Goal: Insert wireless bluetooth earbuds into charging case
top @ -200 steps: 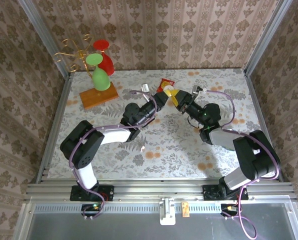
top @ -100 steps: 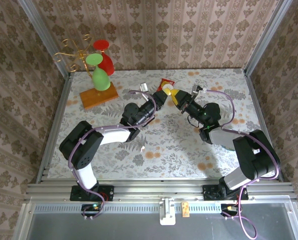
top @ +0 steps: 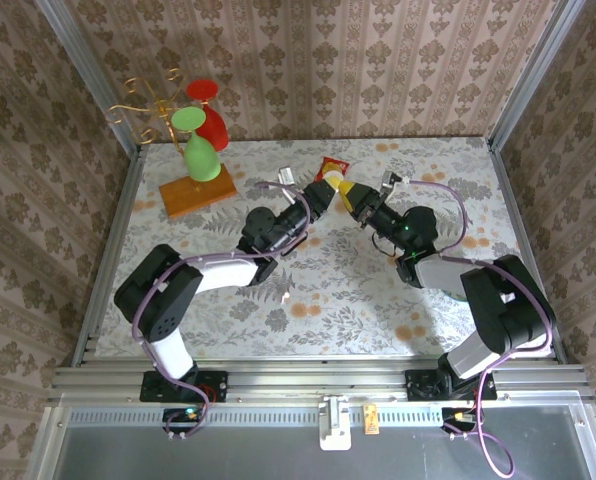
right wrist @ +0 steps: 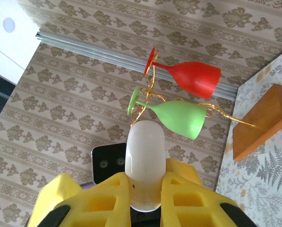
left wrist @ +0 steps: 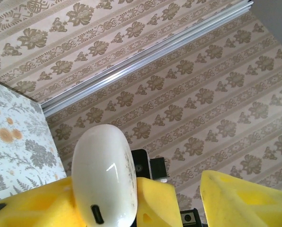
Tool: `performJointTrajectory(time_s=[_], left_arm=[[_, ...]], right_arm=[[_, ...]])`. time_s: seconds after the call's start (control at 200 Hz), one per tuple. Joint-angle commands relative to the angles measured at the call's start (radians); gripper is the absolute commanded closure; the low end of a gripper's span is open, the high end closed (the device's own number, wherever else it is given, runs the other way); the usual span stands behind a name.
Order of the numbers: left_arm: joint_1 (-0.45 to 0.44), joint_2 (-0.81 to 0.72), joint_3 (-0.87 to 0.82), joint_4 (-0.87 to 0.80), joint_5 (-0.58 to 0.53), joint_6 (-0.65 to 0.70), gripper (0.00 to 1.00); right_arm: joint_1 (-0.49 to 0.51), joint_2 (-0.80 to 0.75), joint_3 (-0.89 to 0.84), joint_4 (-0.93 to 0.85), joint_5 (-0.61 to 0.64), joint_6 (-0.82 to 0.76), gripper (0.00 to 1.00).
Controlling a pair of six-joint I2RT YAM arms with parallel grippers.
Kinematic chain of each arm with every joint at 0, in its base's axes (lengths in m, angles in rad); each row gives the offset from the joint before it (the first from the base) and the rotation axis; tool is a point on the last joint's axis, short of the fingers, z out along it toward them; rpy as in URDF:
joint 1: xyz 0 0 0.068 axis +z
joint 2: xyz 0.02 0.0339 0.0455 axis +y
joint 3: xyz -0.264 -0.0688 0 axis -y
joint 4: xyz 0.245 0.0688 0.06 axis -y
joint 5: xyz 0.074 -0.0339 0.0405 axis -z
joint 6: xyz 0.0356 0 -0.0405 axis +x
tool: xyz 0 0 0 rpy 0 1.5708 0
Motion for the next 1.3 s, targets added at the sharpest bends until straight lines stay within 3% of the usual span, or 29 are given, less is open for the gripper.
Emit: performJointTrajectory(time_s=[0.0,0.18,0.31,0.49,0.805,0.925,1.015,1.14,1.295], left_arm=[[0.010,-0.049,-0.010,0.049,0.010,0.081,0.32],[0.039,-0.059,-0.034,0.049,0.076,0.192,0.24],[0.059,-0.075,-0.042,0.049,0.144,0.243,0.26],[0.076,-0.084,-0.041,0.049,0.184,0.228,0.39],[0.073,-0.086,-0.046,0.049,0.180,0.217,0.86],[0.067,-0.088,-0.047,0.049,0.166,0.212,0.91],[0.056,-0.092,-0.048,0.049,0.133,0.210,0.92],[0.044,-0.090,-0.046,0.049,0.103,0.199,0.92],[0.038,-0.088,-0.043,0.048,0.113,0.192,0.92]], right_arm=[[-0.003,0.018,0.001,0.006,-0.002,-0.057,0.84],[-0.015,0.002,-0.005,-0.010,-0.060,-0.112,0.83],[-0.020,-0.014,-0.001,-0.051,-0.127,-0.157,0.83],[-0.022,-0.020,0.000,-0.049,-0.189,-0.155,0.83],[-0.023,-0.032,0.014,-0.045,-0.217,-0.132,0.81],[-0.017,-0.036,0.022,-0.037,-0.200,-0.120,0.70],[-0.008,-0.036,0.024,-0.038,-0.177,-0.119,0.68],[0.002,-0.022,0.028,-0.023,-0.165,-0.116,0.69],[0.003,-0.014,0.026,-0.016,-0.162,-0.126,0.77]])
